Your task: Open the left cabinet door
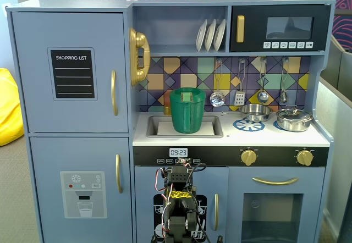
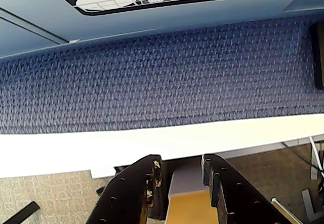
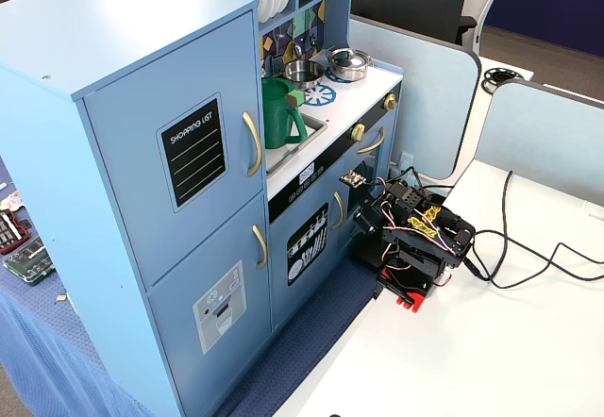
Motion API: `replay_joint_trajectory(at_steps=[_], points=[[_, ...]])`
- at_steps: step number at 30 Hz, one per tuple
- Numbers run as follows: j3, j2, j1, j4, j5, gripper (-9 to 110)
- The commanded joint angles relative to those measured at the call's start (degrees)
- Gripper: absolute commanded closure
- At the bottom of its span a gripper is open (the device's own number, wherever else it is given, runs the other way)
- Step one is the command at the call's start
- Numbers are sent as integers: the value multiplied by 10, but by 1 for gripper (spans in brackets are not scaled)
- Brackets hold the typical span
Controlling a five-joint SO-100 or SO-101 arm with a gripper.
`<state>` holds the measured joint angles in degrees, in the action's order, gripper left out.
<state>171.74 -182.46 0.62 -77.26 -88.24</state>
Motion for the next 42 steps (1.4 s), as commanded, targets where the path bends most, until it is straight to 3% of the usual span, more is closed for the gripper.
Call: replay_joint_trajectory(at_steps=[1, 37, 42], points=[[0, 4, 4, -106, 11, 100], [0, 4, -22, -104, 33, 100], [-14, 4, -65, -30, 64, 101]])
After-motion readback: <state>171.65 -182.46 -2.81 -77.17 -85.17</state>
